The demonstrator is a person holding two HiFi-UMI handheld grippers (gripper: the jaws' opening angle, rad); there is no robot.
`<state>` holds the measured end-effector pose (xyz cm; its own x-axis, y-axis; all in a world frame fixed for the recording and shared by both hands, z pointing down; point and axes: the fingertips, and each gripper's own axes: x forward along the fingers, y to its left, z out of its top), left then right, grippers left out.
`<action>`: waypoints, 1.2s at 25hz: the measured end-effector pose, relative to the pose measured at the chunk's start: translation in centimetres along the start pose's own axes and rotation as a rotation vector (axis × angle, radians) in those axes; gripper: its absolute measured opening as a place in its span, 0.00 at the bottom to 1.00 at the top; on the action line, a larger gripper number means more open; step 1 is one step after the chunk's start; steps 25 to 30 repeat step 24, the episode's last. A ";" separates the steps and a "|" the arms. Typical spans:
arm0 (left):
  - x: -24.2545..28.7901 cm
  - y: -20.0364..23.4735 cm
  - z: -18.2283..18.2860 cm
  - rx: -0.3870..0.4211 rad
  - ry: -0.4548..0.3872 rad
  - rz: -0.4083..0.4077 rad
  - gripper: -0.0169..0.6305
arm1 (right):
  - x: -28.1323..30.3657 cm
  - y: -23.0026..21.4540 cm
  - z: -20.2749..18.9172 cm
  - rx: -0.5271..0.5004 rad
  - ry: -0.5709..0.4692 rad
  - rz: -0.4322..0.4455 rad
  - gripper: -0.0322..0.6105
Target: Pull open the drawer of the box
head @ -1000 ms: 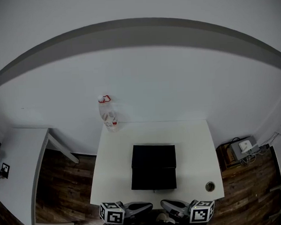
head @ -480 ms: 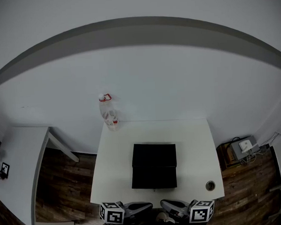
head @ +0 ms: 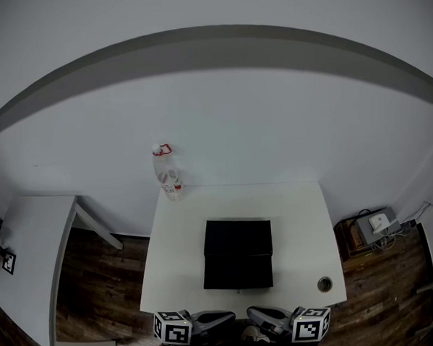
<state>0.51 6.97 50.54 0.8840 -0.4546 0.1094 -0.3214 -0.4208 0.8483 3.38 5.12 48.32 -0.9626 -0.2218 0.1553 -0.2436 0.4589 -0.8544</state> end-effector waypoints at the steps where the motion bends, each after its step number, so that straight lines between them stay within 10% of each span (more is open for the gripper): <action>1: 0.0 -0.1 0.0 0.001 0.000 0.000 0.03 | -0.1 0.1 0.0 -0.001 -0.001 0.000 0.06; 30: -0.1 0.2 -0.3 -0.005 0.006 0.003 0.03 | 0.1 0.1 -0.1 0.001 0.003 -0.005 0.06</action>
